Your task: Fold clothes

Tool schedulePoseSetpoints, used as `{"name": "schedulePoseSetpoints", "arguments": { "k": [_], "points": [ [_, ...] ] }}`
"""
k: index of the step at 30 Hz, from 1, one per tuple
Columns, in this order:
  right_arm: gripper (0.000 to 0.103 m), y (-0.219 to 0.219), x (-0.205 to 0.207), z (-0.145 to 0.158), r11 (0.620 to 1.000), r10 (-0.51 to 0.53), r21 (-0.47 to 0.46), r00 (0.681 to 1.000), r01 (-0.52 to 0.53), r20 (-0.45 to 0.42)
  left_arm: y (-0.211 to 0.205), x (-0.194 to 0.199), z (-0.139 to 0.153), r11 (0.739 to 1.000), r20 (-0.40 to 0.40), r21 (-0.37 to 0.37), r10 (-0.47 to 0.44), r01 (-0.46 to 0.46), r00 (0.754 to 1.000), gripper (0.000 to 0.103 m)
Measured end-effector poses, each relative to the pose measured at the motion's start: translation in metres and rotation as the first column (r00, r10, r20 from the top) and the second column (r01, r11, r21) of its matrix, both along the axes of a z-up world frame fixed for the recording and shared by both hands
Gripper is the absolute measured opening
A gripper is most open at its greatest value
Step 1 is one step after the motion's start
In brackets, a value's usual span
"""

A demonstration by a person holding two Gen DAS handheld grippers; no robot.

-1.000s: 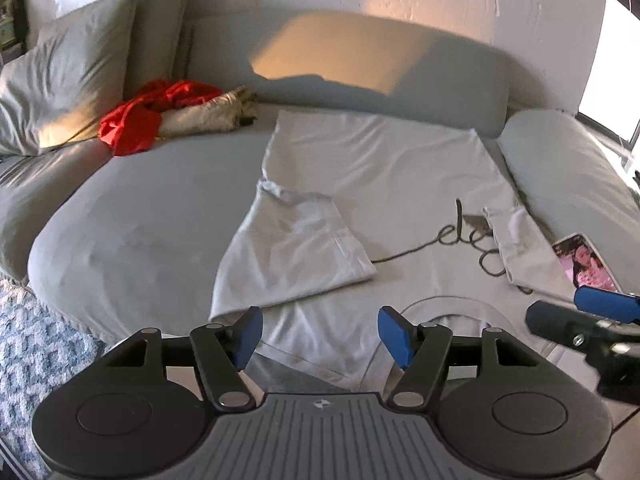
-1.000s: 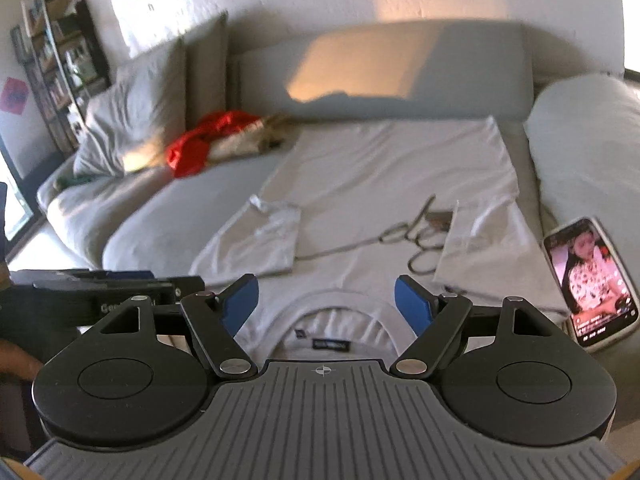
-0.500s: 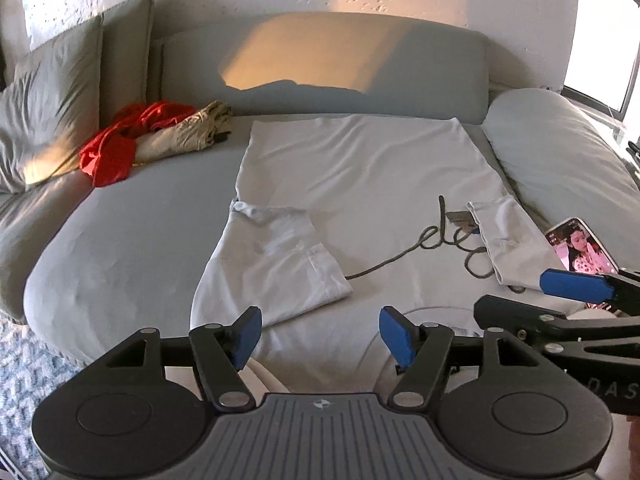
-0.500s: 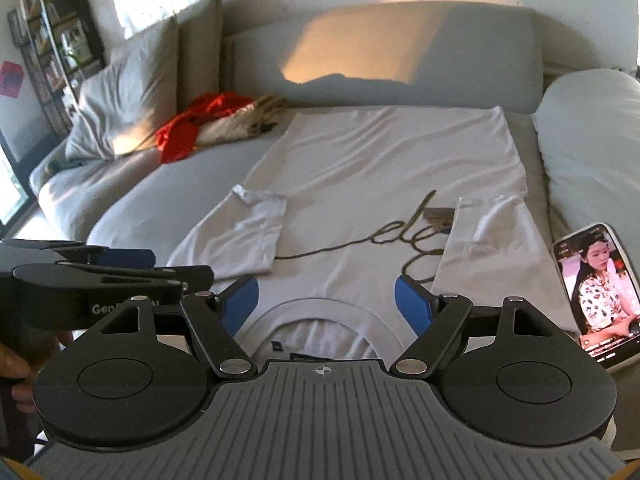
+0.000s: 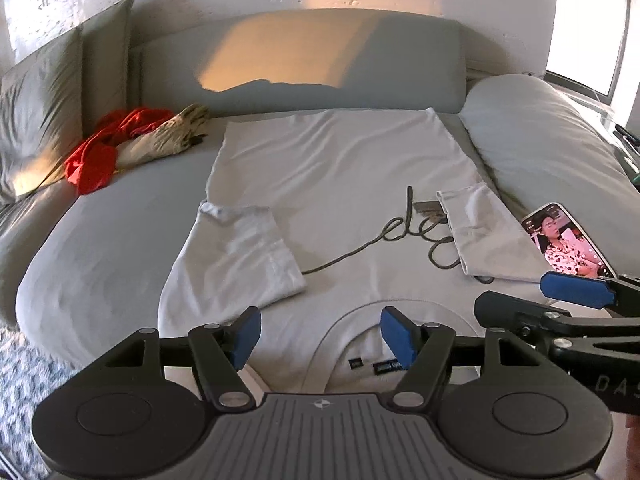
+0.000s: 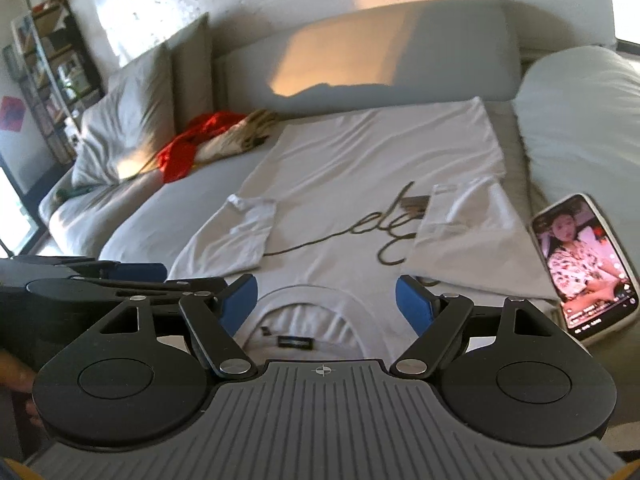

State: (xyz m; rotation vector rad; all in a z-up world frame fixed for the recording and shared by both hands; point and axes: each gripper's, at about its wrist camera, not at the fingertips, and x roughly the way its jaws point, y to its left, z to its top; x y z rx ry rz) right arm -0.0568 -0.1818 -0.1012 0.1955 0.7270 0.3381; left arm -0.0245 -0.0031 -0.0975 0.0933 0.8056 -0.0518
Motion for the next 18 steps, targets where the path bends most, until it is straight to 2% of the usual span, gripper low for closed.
{"name": "schedulePoseSetpoints", "arguments": {
  "k": [5, 9, 10, 12, 13, 14, 15, 18],
  "points": [
    [0.081, -0.002, 0.012, 0.0, 0.999, -0.051, -0.016, 0.999, 0.05, -0.016, 0.023, 0.017, 0.0, 0.999, 0.013, -0.023, 0.038, -0.038, 0.999, 0.067],
    [0.081, -0.006, 0.032, 0.0, 0.995, -0.099, -0.035, 0.994, 0.098, -0.04, 0.052, 0.036, -0.007, 0.994, -0.007, -0.052, 0.093, -0.093, 0.996, 0.067],
    [0.079, -0.009, 0.039, -0.001, 0.994, -0.104, -0.04, 0.993, 0.102, -0.061, 0.06, 0.042, -0.01, 0.993, -0.016, -0.062, 0.103, -0.104, 0.995, 0.064],
    [0.065, -0.016, 0.055, -0.006, 0.99, -0.134, -0.05, 0.986, 0.129, -0.099, 0.076, 0.054, -0.014, 0.989, -0.037, -0.087, 0.116, -0.119, 0.993, 0.057],
    [0.041, -0.021, 0.064, -0.009, 0.987, -0.154, -0.058, 0.981, 0.149, -0.116, 0.084, 0.061, -0.016, 0.987, -0.046, -0.1, 0.122, -0.126, 0.991, 0.046],
    [0.022, -0.025, 0.073, -0.012, 0.984, -0.175, -0.066, 0.976, 0.167, -0.132, 0.093, 0.069, -0.017, 0.984, -0.052, -0.114, 0.134, -0.139, 0.99, 0.037],
    [0.018, -0.03, 0.082, -0.014, 0.979, -0.199, -0.072, 0.969, 0.19, -0.144, 0.101, 0.077, -0.018, 0.979, -0.052, -0.128, 0.151, -0.156, 0.987, 0.026],
    [0.016, -0.048, 0.112, -0.021, 0.951, -0.308, -0.083, 0.942, 0.299, -0.136, 0.119, 0.108, -0.021, 0.969, -0.032, -0.154, 0.188, -0.191, 0.982, 0.025]
  ]
}}
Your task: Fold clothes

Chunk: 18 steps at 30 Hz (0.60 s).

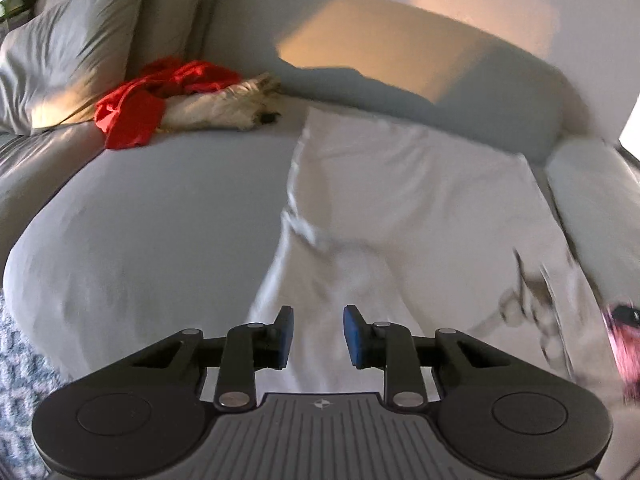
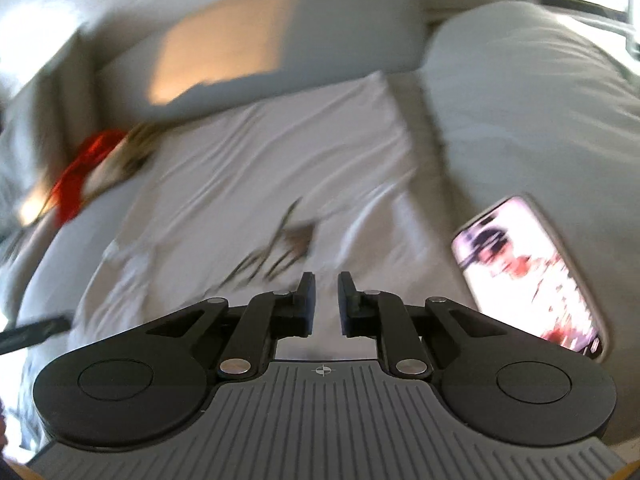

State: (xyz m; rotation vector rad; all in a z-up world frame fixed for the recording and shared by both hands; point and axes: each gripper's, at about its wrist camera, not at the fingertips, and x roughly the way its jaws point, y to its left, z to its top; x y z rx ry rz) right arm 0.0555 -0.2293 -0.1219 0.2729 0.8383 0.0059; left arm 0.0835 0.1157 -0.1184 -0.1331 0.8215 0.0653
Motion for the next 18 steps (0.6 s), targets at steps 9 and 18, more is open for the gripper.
{"name": "schedulePoseSetpoints", "arguments": {
  "k": [9, 18],
  "points": [
    [0.019, -0.011, 0.1, -0.052, 0.999, -0.015, 0.035, 0.992, 0.019, -0.128, 0.012, 0.104, -0.053, 0.999, -0.135, 0.039, -0.011, 0.017, 0.991, 0.025],
    [0.028, 0.003, 0.127, -0.043, 0.999, -0.035, 0.032, 0.991, 0.039, -0.126, -0.01, 0.077, -0.012, 0.999, -0.032, 0.034, -0.04, 0.042, 0.999, 0.041]
  ]
}}
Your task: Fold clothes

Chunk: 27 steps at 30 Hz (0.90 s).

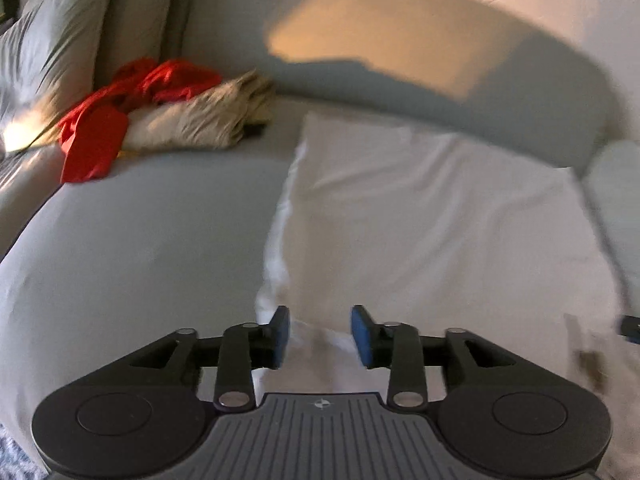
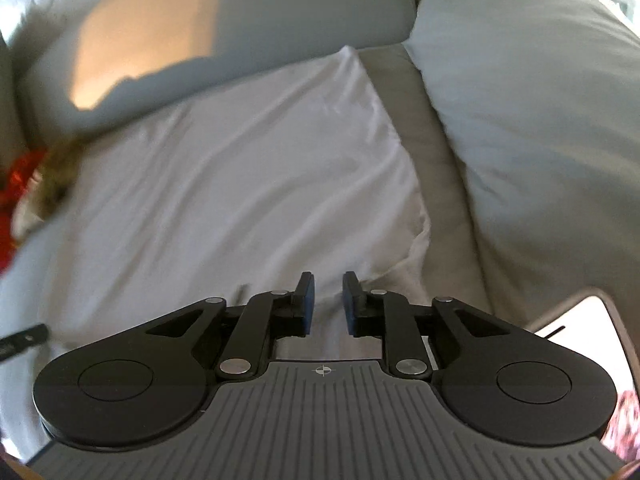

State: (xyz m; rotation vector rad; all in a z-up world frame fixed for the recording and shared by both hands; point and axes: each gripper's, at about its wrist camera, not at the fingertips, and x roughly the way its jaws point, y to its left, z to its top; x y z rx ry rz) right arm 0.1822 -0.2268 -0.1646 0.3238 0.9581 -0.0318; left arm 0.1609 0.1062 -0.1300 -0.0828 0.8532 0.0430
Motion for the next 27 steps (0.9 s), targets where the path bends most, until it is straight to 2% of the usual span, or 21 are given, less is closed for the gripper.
{"name": "schedulePoseSetpoints", "arguments": {
  "k": [1, 2, 4, 7, 11, 16, 19, 22, 27],
  "points": [
    [0.04, 0.002, -0.01, 0.006, 1.0, 0.014, 0.019, 1.0, -0.015, 0.013, -0.006, -0.016, 0.007, 1.0, 0.013, -0.001, -0.024, 0.024, 1.0, 0.042],
    [0.047, 0.005, -0.023, 0.012, 0.999, 0.036, 0.028, 0.999, -0.036, 0.029, -0.01, -0.031, 0.013, 0.999, 0.023, -0.002, -0.044, 0.044, 0.999, 0.043],
    [0.048, 0.013, -0.052, 0.025, 0.996, 0.083, 0.033, 0.995, -0.085, 0.06, -0.016, -0.063, 0.02, 0.997, 0.038, -0.008, -0.078, 0.079, 0.996, 0.049],
    [0.055, 0.027, -0.09, 0.039, 0.984, 0.165, 0.049, 0.983, -0.169, 0.082, -0.024, -0.103, 0.026, 0.994, 0.039, 0.013, -0.104, 0.104, 0.994, 0.056],
    [0.057, 0.046, -0.132, 0.049, 0.962, 0.261, 0.061, 0.963, -0.265, 0.073, -0.031, -0.141, 0.03, 0.995, 0.036, 0.031, -0.094, 0.093, 0.995, 0.062],
    [0.061, 0.057, -0.158, 0.038, 0.949, 0.314, 0.028, 0.949, -0.315, 0.032, -0.055, -0.146, 0.003, 0.99, -0.056, 0.002, -0.142, 0.143, 0.988, 0.057],
    [0.055, 0.062, -0.164, 0.017, 0.947, 0.32, -0.018, 0.947, -0.32, -0.014, -0.078, -0.14, -0.02, 0.982, -0.071, 0.021, -0.187, 0.189, 0.98, 0.056],
    [0.053, 0.065, -0.168, -0.002, 0.945, 0.316, -0.063, 0.946, -0.321, -0.076, -0.093, -0.134, -0.041, 0.981, -0.163, 0.034, -0.182, 0.19, 0.97, 0.054],
    [0.053, 0.066, -0.182, -0.01, 0.925, 0.353, -0.095, 0.924, -0.368, -0.147, -0.102, -0.144, -0.042, 0.974, -0.194, 0.077, -0.193, 0.211, 0.962, 0.054]
  ]
}}
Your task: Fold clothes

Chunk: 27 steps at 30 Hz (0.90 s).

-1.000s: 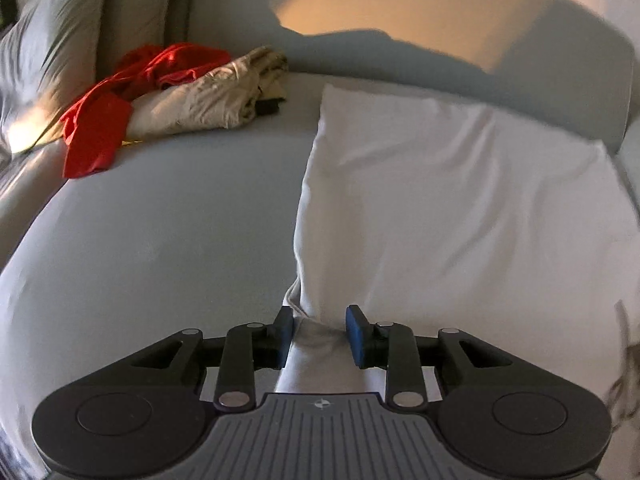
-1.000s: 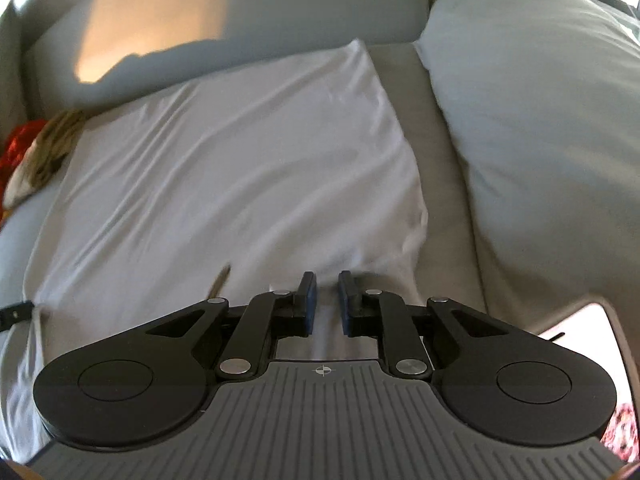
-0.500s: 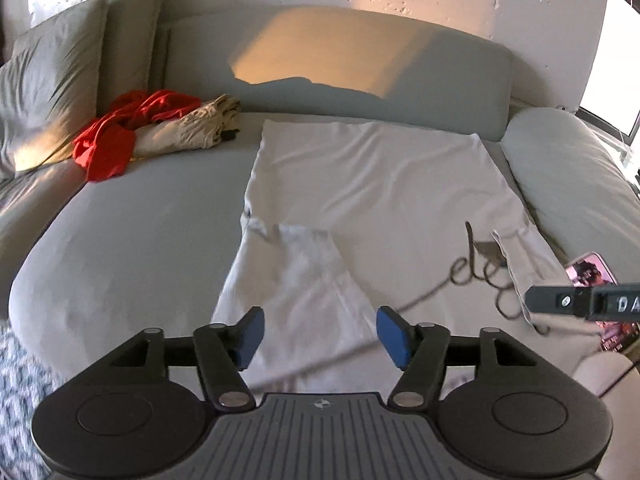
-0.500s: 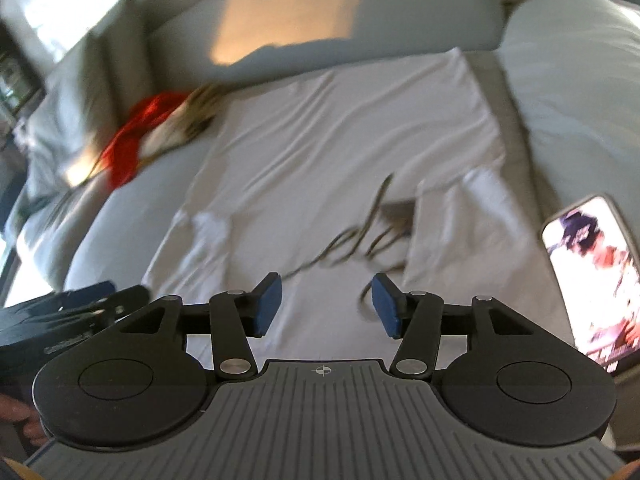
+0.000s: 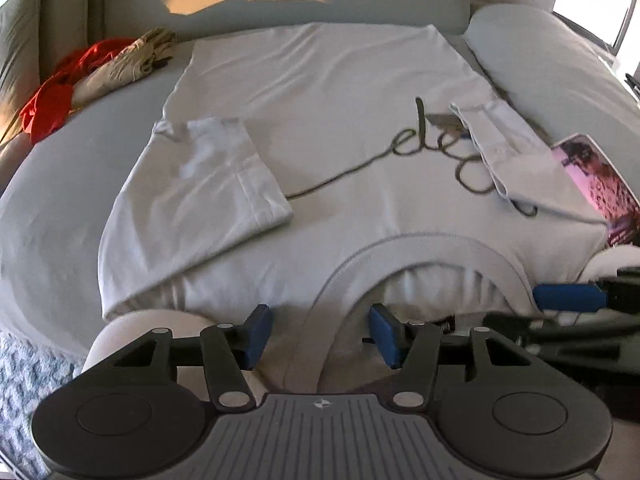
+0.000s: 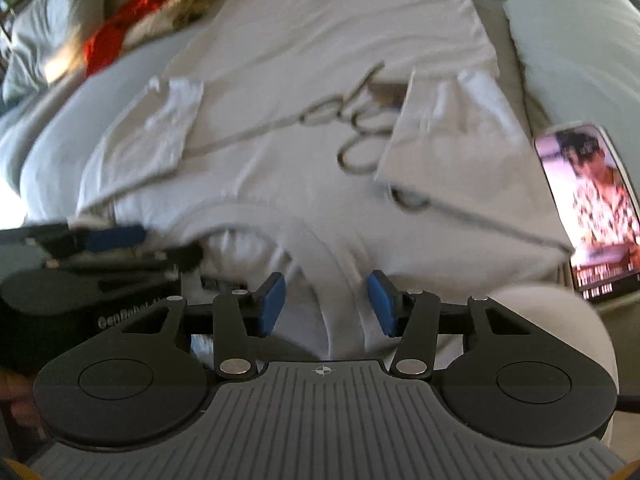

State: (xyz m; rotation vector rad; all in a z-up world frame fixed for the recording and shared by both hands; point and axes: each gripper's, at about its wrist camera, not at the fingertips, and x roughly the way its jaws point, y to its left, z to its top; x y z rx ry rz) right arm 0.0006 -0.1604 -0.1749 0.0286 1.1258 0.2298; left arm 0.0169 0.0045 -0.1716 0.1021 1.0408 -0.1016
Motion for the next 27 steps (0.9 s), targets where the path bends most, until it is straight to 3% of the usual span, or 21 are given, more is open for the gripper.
{"name": "schedulePoseSetpoints", "arguments": {
  "k": [3, 6, 11, 13, 17, 21, 24, 27],
  "points": [
    [0.054, 0.003, -0.01, -0.001, 0.999, 0.014, -0.031, 0.999, -0.016, -0.036, 0.0, -0.015, 0.011, 0.999, -0.036, 0.013, -0.043, 0.043, 0.998, 0.053],
    [0.053, 0.002, -0.018, 0.01, 1.0, 0.023, 0.005, 0.999, -0.023, -0.039, 0.007, -0.029, 0.028, 0.998, 0.022, 0.012, -0.06, 0.06, 0.998, 0.057],
    [0.071, -0.01, -0.024, 0.053, 0.995, 0.004, 0.095, 0.996, -0.013, 0.093, 0.035, -0.028, 0.068, 0.998, 0.129, -0.065, 0.03, -0.022, 0.991, 0.059],
    [0.073, -0.017, -0.022, 0.075, 0.991, -0.005, 0.134, 0.988, -0.016, 0.154, 0.044, -0.021, 0.086, 0.995, 0.181, -0.085, 0.062, -0.047, 0.981, 0.061],
    [0.082, -0.043, -0.013, 0.123, 0.977, -0.061, 0.213, 0.962, 0.004, 0.265, 0.063, -0.006, 0.124, 0.987, 0.299, -0.137, 0.122, -0.084, 0.947, 0.068],
    [0.09, -0.075, 0.01, 0.164, 0.954, -0.169, 0.293, 0.922, 0.064, 0.347, 0.088, 0.028, 0.15, 0.966, 0.401, -0.203, 0.231, -0.159, 0.886, 0.075],
    [0.089, -0.098, 0.043, 0.178, 0.931, -0.277, 0.332, 0.885, 0.151, 0.374, 0.105, 0.073, 0.153, 0.947, 0.389, -0.246, 0.29, -0.204, 0.874, 0.075],
    [0.059, -0.114, 0.088, 0.177, 0.92, -0.334, 0.32, 0.876, 0.224, 0.348, 0.122, 0.125, 0.141, 0.942, 0.347, -0.259, 0.298, -0.214, 0.889, 0.073]
  ]
}}
